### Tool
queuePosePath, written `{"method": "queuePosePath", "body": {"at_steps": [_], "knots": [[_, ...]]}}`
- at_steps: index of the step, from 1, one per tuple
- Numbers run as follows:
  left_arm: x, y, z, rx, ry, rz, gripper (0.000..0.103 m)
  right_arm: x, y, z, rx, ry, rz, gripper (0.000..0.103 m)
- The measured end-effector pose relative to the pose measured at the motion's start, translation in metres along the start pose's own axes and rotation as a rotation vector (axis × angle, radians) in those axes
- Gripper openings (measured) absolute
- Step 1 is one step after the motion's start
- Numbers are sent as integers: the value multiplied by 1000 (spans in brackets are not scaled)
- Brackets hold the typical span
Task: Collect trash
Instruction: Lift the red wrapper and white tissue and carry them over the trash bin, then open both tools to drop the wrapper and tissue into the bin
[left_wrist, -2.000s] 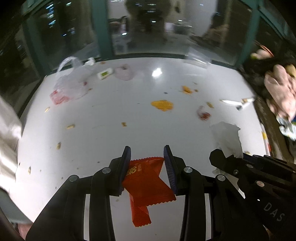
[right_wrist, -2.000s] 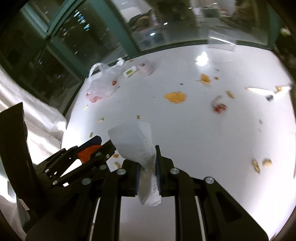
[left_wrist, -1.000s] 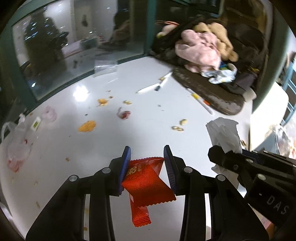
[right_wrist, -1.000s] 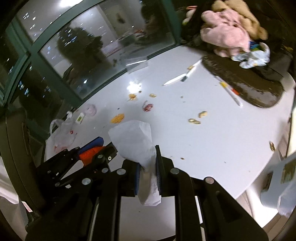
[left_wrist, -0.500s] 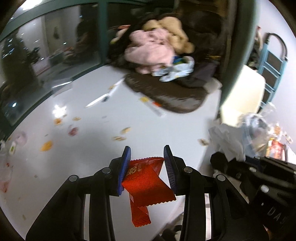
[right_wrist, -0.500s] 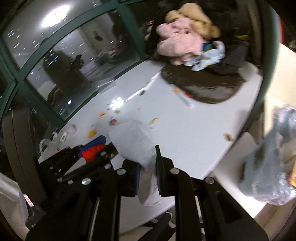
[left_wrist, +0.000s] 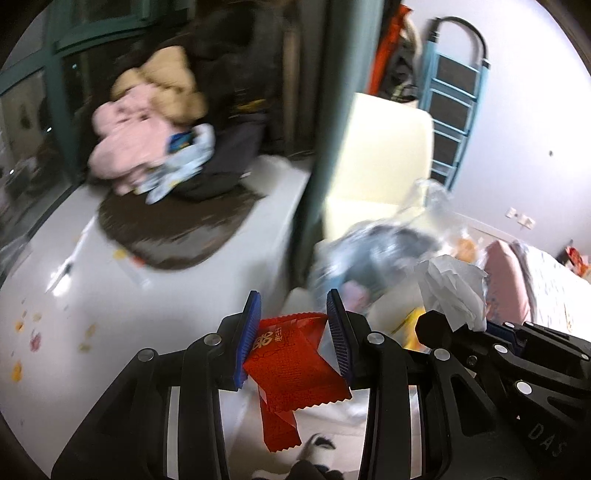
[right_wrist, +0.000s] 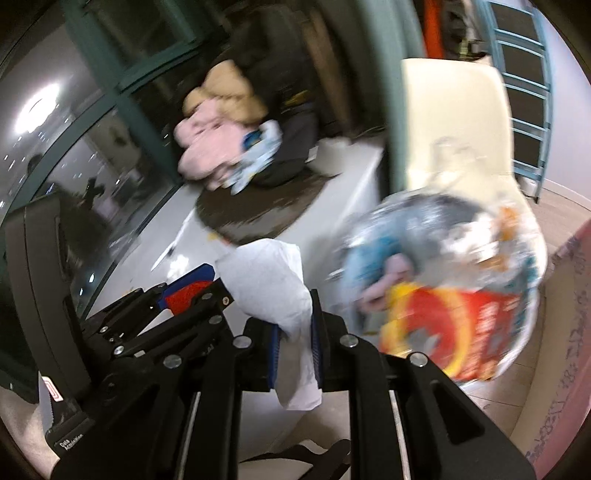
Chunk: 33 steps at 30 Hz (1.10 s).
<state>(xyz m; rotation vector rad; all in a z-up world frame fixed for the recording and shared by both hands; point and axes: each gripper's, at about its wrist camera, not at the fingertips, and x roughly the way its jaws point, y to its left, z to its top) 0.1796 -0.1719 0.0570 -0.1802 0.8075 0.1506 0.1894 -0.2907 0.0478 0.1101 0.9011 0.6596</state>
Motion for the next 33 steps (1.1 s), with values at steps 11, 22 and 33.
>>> {"method": "queuePosePath", "body": {"at_steps": [11,22,33], "knots": [[54,-76,49,64,42,-57,35,-10,-92,37,112,-42,-49,16],[94,-82,60,169,163,-110,35,9,-112,50,218,-39,-90,16],[112,-70,66,207,241,-61,70,22,-105,56,247,-37,-104,15]]}}
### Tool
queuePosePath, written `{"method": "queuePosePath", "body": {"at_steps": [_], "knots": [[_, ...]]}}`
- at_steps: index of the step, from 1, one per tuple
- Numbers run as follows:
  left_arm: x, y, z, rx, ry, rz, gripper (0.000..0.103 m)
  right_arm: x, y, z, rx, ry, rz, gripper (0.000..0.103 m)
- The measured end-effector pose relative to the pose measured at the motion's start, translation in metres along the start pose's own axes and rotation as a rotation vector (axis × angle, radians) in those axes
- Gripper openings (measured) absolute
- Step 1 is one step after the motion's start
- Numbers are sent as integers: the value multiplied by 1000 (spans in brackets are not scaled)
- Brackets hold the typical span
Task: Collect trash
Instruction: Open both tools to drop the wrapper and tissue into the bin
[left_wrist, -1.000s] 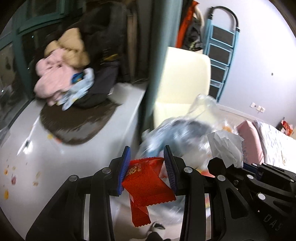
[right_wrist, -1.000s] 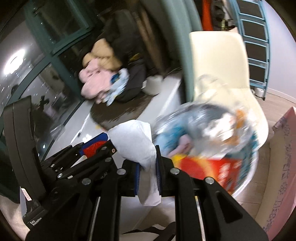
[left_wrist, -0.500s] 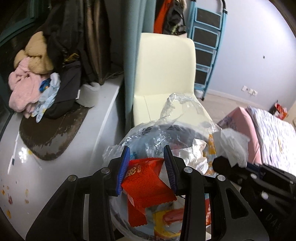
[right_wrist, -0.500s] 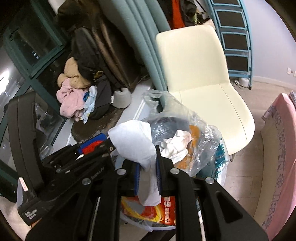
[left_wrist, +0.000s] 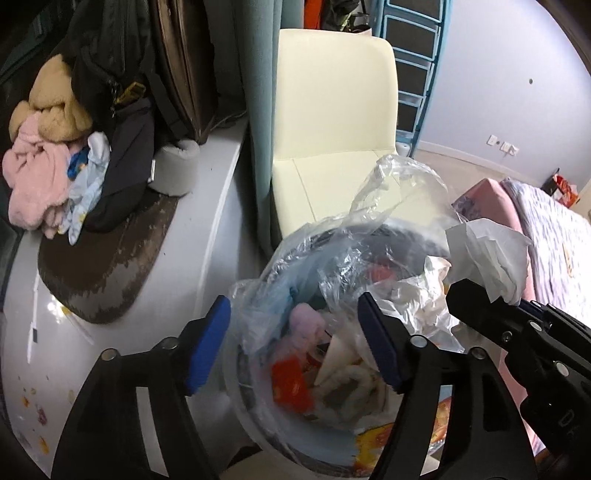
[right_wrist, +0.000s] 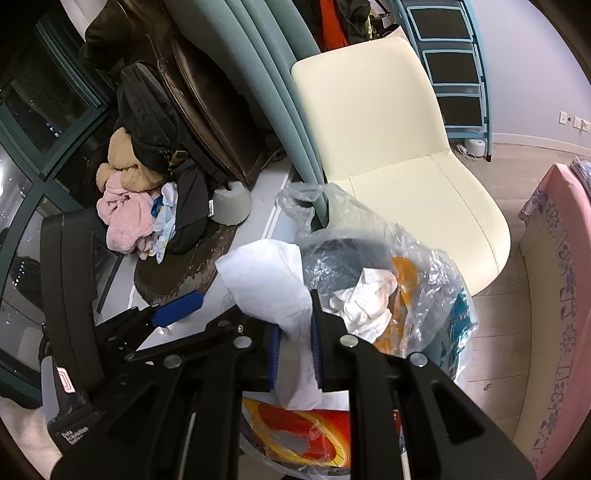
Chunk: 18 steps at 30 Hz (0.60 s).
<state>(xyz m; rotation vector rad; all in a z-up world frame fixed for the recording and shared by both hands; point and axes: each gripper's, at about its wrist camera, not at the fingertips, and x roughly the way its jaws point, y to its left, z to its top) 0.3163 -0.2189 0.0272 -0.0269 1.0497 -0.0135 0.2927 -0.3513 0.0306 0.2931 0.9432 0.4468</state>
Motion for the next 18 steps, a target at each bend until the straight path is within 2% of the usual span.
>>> {"method": "queuePosePath", "body": {"at_steps": [8,18], "knots": [[-3,8,4,10,0,18,74,6,5,3,10,5,4,16],[-3,34,2,-61,4,48,76,21,19,4,-20,53,14,16]]}}
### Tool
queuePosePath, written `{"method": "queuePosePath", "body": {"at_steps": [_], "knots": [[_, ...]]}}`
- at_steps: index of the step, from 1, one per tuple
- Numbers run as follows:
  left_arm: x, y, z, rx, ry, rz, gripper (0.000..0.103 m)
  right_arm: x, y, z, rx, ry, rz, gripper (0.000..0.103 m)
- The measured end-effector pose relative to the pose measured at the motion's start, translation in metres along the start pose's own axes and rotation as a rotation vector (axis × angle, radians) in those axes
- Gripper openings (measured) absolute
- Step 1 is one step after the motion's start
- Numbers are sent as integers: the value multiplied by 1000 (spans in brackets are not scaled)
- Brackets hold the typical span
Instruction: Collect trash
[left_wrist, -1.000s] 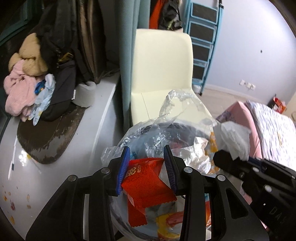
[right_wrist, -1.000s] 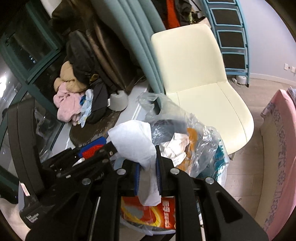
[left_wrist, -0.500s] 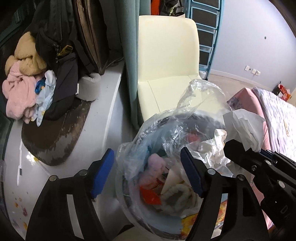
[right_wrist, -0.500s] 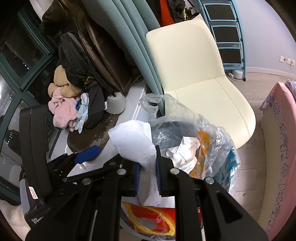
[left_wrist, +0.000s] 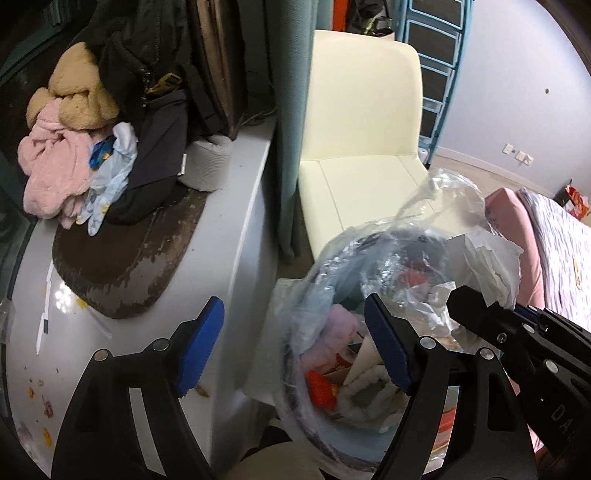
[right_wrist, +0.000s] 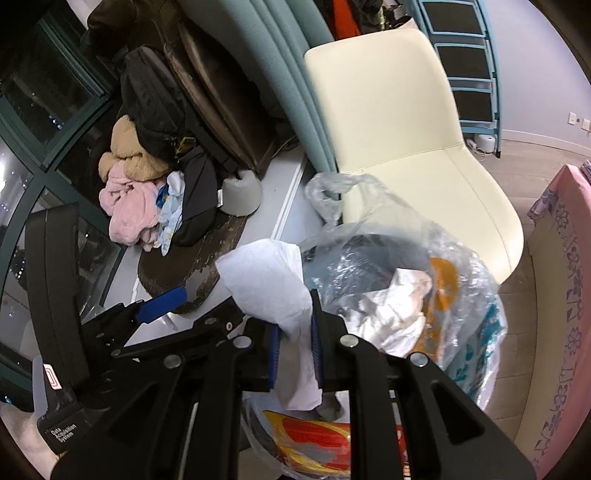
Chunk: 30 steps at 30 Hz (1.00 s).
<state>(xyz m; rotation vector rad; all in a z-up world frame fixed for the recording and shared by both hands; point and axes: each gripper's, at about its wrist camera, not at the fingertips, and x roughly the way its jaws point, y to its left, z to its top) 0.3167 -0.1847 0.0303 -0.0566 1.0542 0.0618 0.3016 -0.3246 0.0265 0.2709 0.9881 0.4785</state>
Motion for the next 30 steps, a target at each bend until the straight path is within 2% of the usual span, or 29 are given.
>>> {"method": "queuePosePath", "body": {"at_steps": [3,7,11,14,25,27,28,30], "knots": [[-2,8,1,-24,-7,10,76,5,1,1,8,18,-22,21],[-1,15,0,-52,0,19,76,10,1,1,17,38,-64,45],[1,17,-1,-68,6,19,76,9,1,0,12,28,-105,56],[3,16,-3,-71,14,14,77,7,-2,-2,18,22,-114,59],[7,3,-3,-36,61,-9,78,-1,-6,-3,36,-15,-116,59],[6,3,-2,-40,61,-3,84,-3,-5,-1,30,-24,-121,65],[5,3,-2,-46,63,-9,86,-4,-4,-1,28,-29,-121,71],[5,4,-4,-60,69,-19,86,-7,-2,-1,20,-41,-125,72]]}}
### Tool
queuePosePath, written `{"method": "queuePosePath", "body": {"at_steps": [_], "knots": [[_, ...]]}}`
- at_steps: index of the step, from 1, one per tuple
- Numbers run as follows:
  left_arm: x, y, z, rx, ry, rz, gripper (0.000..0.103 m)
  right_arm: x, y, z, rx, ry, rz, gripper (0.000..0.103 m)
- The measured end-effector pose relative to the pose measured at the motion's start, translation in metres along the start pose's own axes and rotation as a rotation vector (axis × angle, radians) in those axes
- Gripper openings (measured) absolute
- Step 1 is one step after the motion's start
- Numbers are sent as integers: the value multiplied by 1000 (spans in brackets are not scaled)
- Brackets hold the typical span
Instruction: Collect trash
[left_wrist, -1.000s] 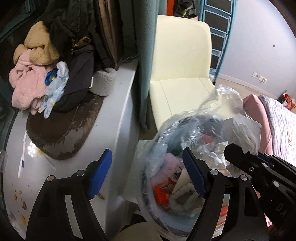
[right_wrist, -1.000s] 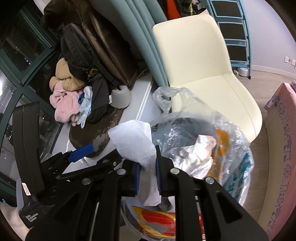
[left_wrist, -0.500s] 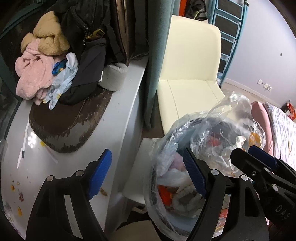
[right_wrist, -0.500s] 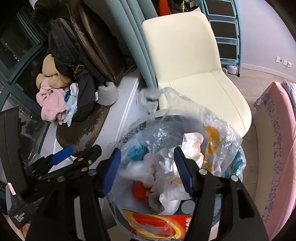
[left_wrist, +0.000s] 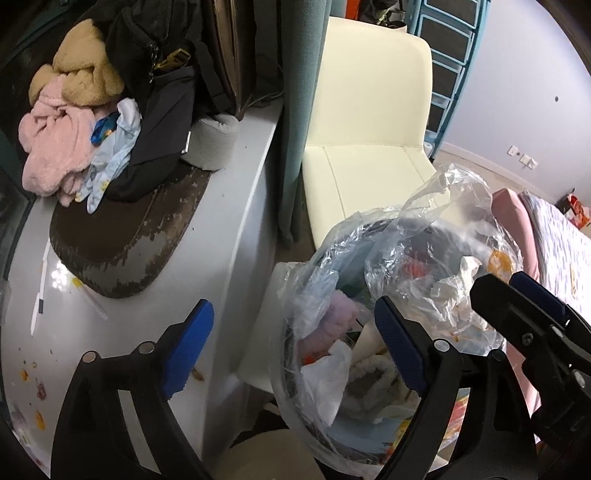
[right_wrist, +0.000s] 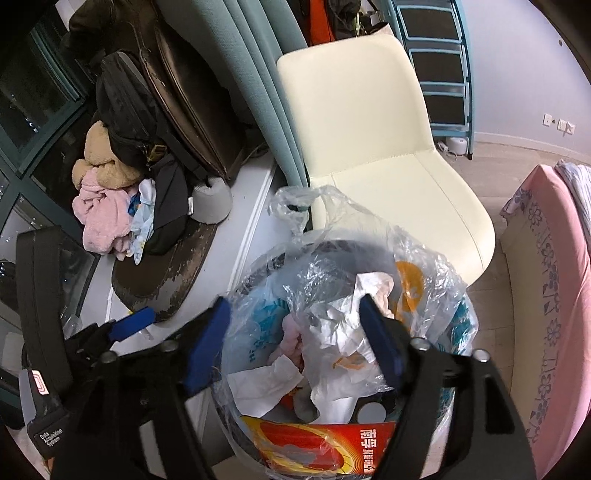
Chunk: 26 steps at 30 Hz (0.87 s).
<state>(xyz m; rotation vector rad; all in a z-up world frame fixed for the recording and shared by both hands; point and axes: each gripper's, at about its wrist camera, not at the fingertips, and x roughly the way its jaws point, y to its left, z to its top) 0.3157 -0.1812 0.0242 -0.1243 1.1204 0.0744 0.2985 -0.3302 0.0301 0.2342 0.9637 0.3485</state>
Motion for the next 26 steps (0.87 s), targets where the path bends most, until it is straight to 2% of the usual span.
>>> {"method": "queuePosePath", "body": {"at_steps": [4,8,14,19,24,26], "knots": [[4,1,-2,-22,25,-14,88,0,1,-1,-5,5,-4,72],[5,4,-3,-38,32,5,88,1,1,-3,-8,15,-8,72],[0,6,-2,-33,-9,-22,88,-1,-1,-2,3,8,-8,72],[10,8,-1,-84,64,-89,95,-2,-2,0,0,-5,-9,72],[14,17,-4,-147,93,-76,96,-2,-3,1,-4,-6,-10,72],[13,20,-5,-165,88,-65,96,-3,-2,2,-5,-16,-13,86]]}}
